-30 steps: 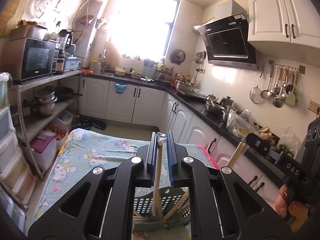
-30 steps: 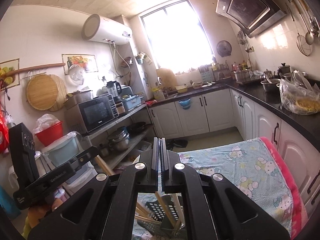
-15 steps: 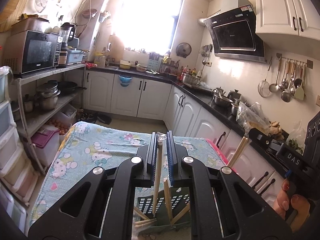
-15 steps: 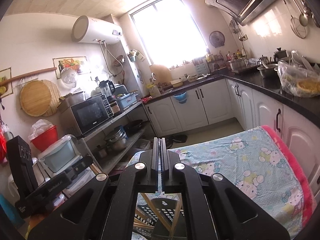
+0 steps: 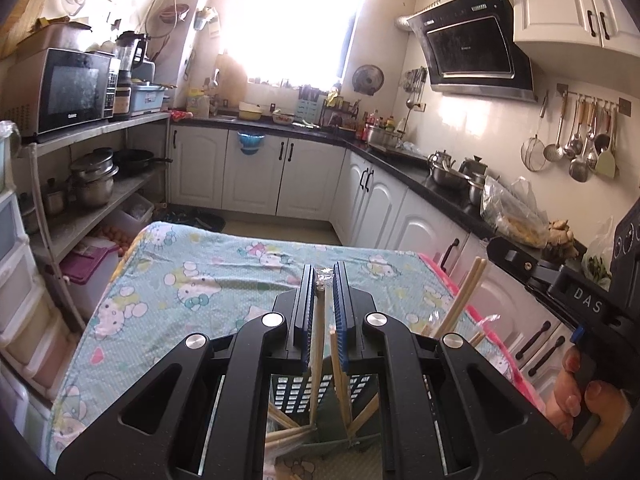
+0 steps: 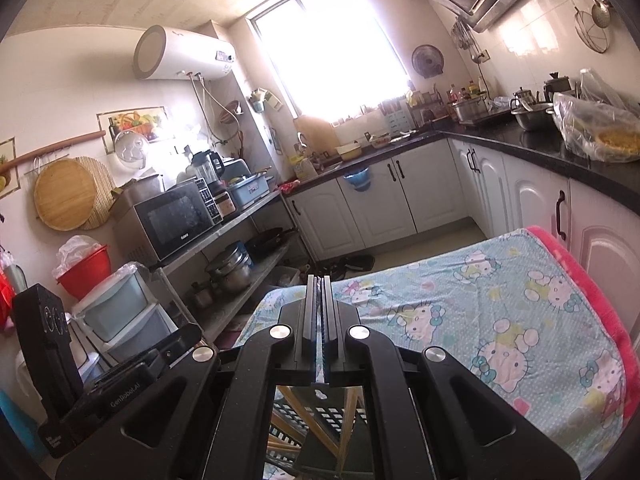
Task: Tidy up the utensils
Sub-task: 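Lower the held chopsticks upright into the green caddy with the left tool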
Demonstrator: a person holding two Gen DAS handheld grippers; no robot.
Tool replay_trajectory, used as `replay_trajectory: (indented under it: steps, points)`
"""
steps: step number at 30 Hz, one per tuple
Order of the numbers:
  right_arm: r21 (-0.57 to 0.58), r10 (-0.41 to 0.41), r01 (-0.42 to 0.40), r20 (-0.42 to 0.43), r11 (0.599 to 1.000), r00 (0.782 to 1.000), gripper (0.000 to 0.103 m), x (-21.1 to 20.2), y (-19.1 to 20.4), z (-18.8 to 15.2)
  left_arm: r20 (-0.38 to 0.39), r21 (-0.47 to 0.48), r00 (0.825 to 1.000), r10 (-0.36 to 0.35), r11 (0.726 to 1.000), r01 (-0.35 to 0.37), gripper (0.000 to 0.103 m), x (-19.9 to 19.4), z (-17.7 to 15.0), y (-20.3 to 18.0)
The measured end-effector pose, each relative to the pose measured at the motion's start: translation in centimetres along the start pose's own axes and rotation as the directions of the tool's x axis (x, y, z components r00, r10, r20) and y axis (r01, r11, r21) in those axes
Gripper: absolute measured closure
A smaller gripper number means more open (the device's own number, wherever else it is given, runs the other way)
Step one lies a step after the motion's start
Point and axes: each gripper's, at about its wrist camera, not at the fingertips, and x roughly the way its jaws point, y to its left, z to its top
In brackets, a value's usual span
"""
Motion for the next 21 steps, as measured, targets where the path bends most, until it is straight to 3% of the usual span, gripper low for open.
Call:
replay_trajectory:
  steps: [21]
  points:
    - [0.001, -0.040, 0.040, -0.094, 0.999, 0.995, 0.100, 1.3, -1.5, -3.5, -0.081, 0.024, 0.997, 0.008, 1.000, -0.006, 0.097, 2.0, -3.1, -0.3]
